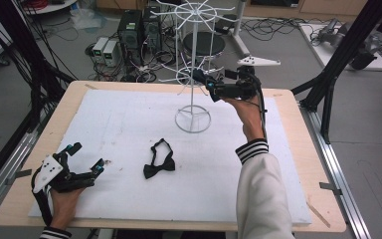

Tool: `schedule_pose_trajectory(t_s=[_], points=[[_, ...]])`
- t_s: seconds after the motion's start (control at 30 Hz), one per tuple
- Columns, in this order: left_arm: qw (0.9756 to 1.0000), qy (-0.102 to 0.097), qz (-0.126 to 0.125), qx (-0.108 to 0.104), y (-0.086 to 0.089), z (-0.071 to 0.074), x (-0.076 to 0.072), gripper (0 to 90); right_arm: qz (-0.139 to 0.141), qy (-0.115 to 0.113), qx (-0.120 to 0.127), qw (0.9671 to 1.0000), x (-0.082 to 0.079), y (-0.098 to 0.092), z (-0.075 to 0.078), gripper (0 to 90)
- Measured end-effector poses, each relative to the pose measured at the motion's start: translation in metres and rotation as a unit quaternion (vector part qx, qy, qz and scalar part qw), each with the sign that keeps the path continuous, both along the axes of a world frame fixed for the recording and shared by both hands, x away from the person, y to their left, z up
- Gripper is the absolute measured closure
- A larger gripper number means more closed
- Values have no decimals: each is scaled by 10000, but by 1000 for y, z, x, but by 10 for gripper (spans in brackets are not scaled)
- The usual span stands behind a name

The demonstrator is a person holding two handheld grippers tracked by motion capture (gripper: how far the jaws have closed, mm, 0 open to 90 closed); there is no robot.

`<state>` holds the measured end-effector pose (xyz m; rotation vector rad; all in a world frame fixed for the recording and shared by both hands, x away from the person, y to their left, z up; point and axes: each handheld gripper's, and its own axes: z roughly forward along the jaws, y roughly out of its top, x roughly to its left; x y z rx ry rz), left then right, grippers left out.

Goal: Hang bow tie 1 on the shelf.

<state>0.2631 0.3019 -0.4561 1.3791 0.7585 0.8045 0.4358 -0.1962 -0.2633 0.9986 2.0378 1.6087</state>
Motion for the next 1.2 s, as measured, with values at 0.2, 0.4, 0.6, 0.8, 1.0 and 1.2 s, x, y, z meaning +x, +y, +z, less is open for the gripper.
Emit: schedule_pose_trajectory(t_s=[0.2, 0.4, 0.6, 0.8, 1.0, 1.2], points=[[10000, 5, 3, 1, 0, 0, 0, 17, -93, -98, -246, 9996, -11, -3, 7, 7], [10000, 0, 2, 5, 0, 0, 0, 17, -43, -313, -605, 9977, -26, -3, 15, 7], [10000, 5, 2, 6, -1, 0, 0, 17, -37, -461, -470, 9978, -45, -14, 12, 7], [10000, 0, 7, 10, -1, 0, 0, 17, -133, -501, -427, 9977, -63, -31, 2, 7], [10000, 2, 2, 38, -1, 0, 0, 17, -177, -561, -351, 9977, -79, -47, -9, 7], [10000, -1, 5, 57, -1, 0, 0, 17, -158, -650, -260, 9974, -98, -60, -21, 7]])
